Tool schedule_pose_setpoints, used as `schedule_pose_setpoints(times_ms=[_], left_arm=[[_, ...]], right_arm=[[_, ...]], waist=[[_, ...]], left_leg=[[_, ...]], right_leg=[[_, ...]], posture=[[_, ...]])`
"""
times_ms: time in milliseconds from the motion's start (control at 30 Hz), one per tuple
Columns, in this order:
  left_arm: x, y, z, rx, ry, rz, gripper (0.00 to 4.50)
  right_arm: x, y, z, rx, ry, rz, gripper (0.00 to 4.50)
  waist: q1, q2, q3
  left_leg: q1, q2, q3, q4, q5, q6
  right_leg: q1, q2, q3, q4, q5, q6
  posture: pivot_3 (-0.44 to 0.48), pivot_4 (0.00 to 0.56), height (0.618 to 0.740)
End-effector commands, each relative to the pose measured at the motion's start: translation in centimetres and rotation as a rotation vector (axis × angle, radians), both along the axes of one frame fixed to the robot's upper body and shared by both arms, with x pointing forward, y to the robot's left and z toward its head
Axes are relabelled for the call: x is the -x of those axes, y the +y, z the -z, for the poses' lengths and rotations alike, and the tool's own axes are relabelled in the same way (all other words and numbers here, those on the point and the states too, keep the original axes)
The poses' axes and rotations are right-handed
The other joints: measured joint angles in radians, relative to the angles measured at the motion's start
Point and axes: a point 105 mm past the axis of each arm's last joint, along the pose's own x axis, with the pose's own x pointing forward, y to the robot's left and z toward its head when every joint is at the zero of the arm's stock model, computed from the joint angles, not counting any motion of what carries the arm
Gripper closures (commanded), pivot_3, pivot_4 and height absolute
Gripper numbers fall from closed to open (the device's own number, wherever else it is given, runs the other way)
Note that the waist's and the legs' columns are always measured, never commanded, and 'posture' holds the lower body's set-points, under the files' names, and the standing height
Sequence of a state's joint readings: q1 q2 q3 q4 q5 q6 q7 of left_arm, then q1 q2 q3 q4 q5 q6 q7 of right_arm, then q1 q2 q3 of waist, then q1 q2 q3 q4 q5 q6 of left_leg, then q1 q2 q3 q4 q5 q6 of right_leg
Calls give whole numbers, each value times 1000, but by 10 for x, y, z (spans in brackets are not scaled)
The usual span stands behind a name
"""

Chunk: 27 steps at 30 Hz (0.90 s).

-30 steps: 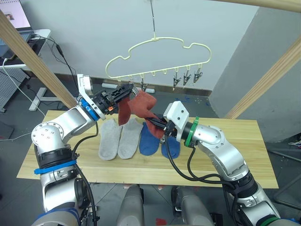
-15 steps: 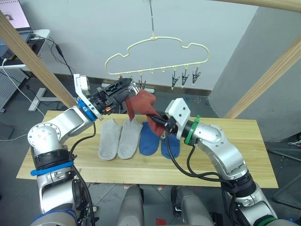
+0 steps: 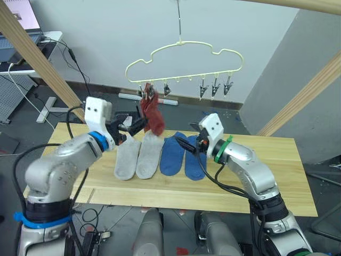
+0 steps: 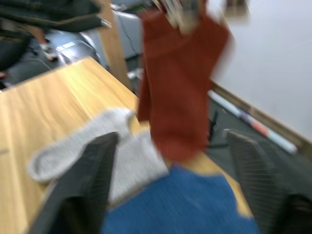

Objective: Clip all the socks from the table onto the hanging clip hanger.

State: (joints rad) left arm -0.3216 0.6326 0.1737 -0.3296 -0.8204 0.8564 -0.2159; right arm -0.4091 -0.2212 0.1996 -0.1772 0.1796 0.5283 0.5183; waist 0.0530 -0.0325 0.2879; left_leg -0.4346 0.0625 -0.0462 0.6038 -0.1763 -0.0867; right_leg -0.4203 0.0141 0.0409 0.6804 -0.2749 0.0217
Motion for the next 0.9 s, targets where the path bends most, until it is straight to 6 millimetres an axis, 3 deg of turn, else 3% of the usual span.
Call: schedule_pose_setpoints(times_ms=[33, 200, 300, 467, 667, 900], left_arm=[[9, -20, -6, 62, -44, 113, 0], [-1, -18, -20, 95, -183, 75, 0], [-3, -27, -35, 25, -351, 77, 665], [-8, -54, -29, -78, -430, 90, 2058], [-19, -76, -32, -71, -494, 94, 2058], [-35, -88, -33, -62, -523, 52, 2058]], right_arm=[[2, -9, -13, -24, -57, 22, 35], [3, -19, -25, -52, -86, 54, 35], [6, -23, -43, -96, -127, 66, 0], [11, -28, -59, -118, -184, 68, 0], [16, -26, -71, -165, -210, 52, 0], [17, -24, -77, -177, -229, 53, 0]], waist=[[2, 0, 0], [2, 0, 0], [4, 0, 0], [4, 0, 0], [1, 0, 0], [-2, 0, 0]], left_leg=[[0, 0, 0, 0, 0, 0], [0, 1, -1, 0, 0, 0], [0, 0, 0, 0, 0, 0], [0, -1, 0, 0, 0, 0], [0, 0, 0, 1, 0, 0], [0, 0, 0, 1, 0, 0]], right_leg=[[0, 0, 0, 0, 0, 0], [0, 1, -1, 1, 0, 0], [0, 1, -1, 0, 0, 0], [0, 0, 0, 0, 0, 0], [0, 1, 0, 0, 0, 0], [0, 1, 0, 0, 0, 1]], posture=[[210, 273, 740], [206, 276, 740], [206, 277, 740], [190, 278, 740], [166, 278, 740], [147, 270, 740]])
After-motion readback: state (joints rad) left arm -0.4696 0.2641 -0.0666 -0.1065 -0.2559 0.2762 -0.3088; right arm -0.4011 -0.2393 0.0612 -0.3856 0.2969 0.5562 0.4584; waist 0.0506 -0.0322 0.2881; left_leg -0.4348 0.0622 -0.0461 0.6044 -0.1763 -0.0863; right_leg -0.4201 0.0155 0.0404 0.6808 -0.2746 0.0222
